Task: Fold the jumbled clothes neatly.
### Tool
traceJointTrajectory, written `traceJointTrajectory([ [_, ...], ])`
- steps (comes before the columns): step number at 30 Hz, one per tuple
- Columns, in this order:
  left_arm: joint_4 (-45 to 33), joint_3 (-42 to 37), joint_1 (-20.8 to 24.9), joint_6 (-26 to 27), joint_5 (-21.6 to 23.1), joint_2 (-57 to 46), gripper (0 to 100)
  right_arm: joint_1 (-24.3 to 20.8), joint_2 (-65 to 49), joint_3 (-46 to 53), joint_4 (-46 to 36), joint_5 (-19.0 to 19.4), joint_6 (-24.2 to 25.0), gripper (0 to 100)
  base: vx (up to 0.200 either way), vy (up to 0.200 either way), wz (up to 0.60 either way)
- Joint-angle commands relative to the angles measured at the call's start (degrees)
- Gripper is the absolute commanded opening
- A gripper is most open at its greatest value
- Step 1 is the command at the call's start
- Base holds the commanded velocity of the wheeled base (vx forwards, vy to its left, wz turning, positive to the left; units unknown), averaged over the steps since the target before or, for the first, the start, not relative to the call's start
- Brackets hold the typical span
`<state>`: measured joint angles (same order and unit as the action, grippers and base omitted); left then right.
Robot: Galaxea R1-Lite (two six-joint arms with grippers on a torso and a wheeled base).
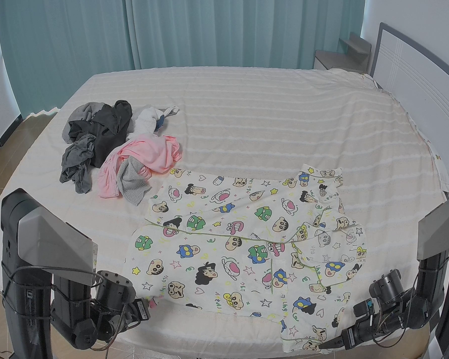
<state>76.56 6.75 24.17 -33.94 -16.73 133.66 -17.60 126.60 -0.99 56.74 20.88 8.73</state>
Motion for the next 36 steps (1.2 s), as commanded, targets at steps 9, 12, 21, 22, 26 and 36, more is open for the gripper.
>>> traceJointTrajectory([
  [9,13.4,-6.8,-0.2,2.3,-0.7,-0.7,100,2.9,-14.2,1.0,-5.1,-2.6,0.7,100,0.000,0.000,0.00],
  [12,13.4,-6.8,-0.7,2.5,-0.6,-0.2,100,3.6,-18.4,1.0,-9.4,-2.5,0.8,100,0.000,0.000,0.00],
  [21,13.4,-6.7,-3.0,11.2,-0.2,1.0,100,4.4,-23.9,1.0,-12.9,-2.6,0.6,100,0.000,0.000,0.00],
  [22,13.4,-6.7,-4.3,14.1,-0.1,1.0,100,4.5,-23.9,1.0,-12.9,-2.6,0.6,100,0.000,0.000,0.00],
  [26,13.4,-6.7,-6.2,20.7,1.0,-0.4,100,5.2,-23.9,1.0,-13.0,-2.6,0.6,100,0.000,0.000,0.00],
  [36,13.4,-6.5,-8.0,21.4,6.1,-11.8,100,5.7,-23.9,1.0,-12.9,-2.5,0.7,100,0.000,0.000,0.00],
])
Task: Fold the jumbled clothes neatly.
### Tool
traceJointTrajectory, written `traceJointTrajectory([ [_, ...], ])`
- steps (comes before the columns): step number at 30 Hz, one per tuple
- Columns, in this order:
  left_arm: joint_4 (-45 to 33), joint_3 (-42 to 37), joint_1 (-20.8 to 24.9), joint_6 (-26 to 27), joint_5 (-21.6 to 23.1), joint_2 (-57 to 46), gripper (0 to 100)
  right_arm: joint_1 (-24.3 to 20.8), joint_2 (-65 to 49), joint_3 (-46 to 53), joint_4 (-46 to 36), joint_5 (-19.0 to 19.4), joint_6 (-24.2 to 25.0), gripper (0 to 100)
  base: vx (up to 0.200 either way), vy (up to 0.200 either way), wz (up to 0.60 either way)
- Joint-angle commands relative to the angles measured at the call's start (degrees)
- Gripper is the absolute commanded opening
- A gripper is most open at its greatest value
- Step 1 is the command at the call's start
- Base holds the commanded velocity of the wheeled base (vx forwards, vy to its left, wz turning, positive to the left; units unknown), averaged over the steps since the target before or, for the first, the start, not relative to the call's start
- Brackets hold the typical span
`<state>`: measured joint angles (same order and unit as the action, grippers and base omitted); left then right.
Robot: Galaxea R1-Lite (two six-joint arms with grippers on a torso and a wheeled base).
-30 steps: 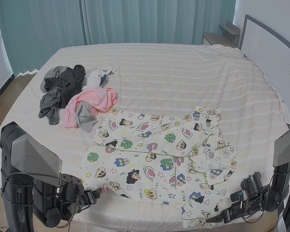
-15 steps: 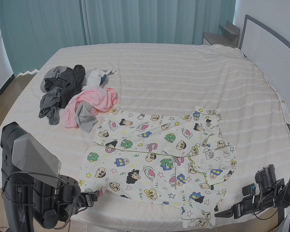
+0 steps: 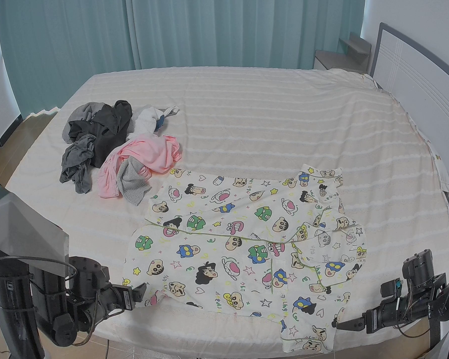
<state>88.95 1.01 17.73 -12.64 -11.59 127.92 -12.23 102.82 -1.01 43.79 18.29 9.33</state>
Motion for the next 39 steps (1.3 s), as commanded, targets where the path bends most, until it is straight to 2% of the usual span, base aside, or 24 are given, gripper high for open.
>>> traceJointTrajectory([
  [1,1.0,-0.7,-1.6,0.0,1.1,-6.3,100,0.4,-0.1,1.0,0.2,0.2,0.1,100,0.000,0.000,0.00],
  [6,1.0,3.5,-1.3,-1.4,1.7,-8.3,100,0.9,-0.3,1.0,0.7,0.2,0.3,100,0.000,0.000,0.00],
  [10,1.0,6.8,0.4,-9.0,1.7,-8.4,100,2.7,-0.7,0.9,2.2,0.3,1.6,100,0.000,0.000,0.00],
  [12,1.0,7.8,1.3,-10.2,1.7,-8.2,100,4.1,-0.7,0.8,3.1,0.3,2.2,100,0.000,-0.100,0.00],
  [17,1.0,9.2,2.0,-10.3,0.9,-7.2,100,6.3,-0.6,0.6,4.4,0.3,2.5,100,0.000,-0.200,0.00],
  [32,1.0,9.6,4.0,-12.3,-0.7,-6.5,100,7.1,-0.7,-3.0,4.6,0.4,2.6,100,0.000,0.000,0.00],
  [39,1.0,9.6,4.0,-12.3,-0.9,-6.9,100,7.3,-0.6,-8.3,4.6,0.4,6.6,100,0.200,0.000,0.00],
])
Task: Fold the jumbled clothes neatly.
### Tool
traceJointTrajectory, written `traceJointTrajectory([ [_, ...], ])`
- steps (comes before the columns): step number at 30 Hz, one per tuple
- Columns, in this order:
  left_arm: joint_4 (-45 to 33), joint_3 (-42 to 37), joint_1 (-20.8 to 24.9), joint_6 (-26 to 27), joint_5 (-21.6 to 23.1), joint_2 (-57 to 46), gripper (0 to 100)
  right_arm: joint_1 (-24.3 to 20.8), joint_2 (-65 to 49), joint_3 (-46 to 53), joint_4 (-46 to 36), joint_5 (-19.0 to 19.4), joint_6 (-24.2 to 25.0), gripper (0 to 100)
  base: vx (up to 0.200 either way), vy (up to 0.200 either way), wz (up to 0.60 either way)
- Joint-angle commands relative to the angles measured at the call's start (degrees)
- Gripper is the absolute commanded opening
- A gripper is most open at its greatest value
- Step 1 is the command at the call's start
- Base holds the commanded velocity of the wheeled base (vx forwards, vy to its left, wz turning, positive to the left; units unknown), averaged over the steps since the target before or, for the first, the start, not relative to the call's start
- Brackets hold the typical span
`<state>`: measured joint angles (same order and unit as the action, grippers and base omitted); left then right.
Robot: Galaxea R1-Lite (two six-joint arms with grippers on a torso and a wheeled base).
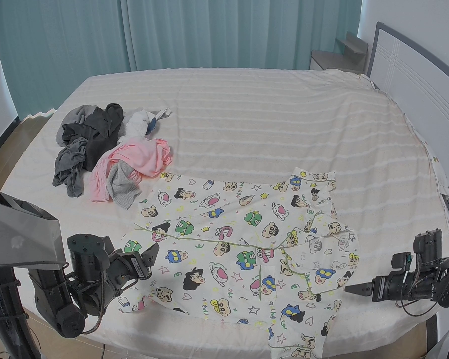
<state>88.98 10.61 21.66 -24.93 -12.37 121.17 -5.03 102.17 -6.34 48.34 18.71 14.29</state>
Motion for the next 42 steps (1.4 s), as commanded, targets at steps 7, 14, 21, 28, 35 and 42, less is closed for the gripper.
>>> traceJointTrajectory([
  [7,1.0,-0.1,0.2,0.2,-0.2,-0.1,100,0.1,1.5,-10.4,-0.1,-0.2,5.0,100,0.143,0.000,0.00],
  [14,1.0,-0.1,0.7,0.1,-0.5,-0.1,100,0.8,8.8,-21.2,-0.6,-1.5,5.8,100,0.000,0.000,0.00],
  [21,1.0,0.1,1.4,-0.2,-2.9,-0.1,100,1.9,15.9,-31.6,-2.7,-4.6,5.8,100,0.000,0.000,0.00],
  [28,1.0,0.3,1.5,-0.1,-2.9,0.2,100,2.7,16.2,-36.9,-7.3,-4.5,7.9,100,0.000,0.000,0.00],
  [35,1.0,0.6,2.2,-0.3,-3.1,0.3,100,3.5,19.1,-46.7,-13.6,-4.7,11.7,100,0.000,0.000,0.00],
  [42,1.0,0.6,2.3,-0.2,-3.1,0.2,100,3.5,21.6,-53.7,-19.5,-4.7,15.1,100,0.143,0.000,0.00],
])
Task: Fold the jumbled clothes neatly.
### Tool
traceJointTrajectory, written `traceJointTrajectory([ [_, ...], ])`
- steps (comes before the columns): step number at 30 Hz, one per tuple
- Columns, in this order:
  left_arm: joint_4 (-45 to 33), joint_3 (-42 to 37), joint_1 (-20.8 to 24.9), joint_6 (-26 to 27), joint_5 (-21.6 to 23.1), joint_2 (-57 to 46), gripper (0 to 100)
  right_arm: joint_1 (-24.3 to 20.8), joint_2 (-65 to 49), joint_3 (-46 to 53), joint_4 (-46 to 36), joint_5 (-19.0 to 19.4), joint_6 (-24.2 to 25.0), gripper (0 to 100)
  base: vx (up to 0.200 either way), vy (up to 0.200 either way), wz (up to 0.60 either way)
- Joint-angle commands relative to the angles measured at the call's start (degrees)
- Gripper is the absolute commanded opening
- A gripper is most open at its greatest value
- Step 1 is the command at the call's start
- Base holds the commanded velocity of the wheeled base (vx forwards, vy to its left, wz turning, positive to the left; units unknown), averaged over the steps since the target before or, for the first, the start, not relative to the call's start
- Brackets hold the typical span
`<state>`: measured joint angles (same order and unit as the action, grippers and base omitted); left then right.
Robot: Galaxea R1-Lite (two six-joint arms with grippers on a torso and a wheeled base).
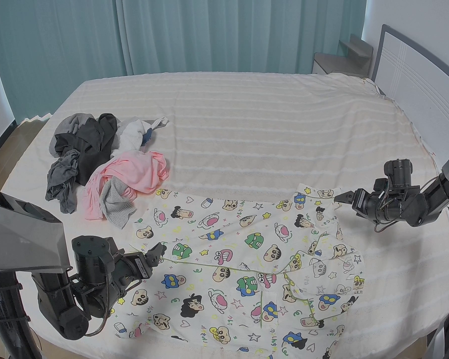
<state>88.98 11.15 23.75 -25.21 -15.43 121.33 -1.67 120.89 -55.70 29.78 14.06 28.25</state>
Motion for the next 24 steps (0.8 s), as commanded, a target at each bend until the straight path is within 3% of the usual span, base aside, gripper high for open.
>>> traceJointTrajectory([
  [1,1.0,0.0,0.2,0.1,0.0,0.0,100,0.1,3.5,-4.9,-1.0,-0.1,1.1,100,0.200,0.000,0.00],
  [16,1.0,-0.3,1.4,0.5,-0.2,-0.1,100,0.2,12.3,-15.3,-2.8,-3.2,1.0,100,0.013,0.000,0.00],
  [24,1.0,0.0,1.8,0.2,-2.1,-0.5,100,0.0,16.0,-24.7,-7.9,-3.4,1.2,100,0.000,0.000,0.00],
])
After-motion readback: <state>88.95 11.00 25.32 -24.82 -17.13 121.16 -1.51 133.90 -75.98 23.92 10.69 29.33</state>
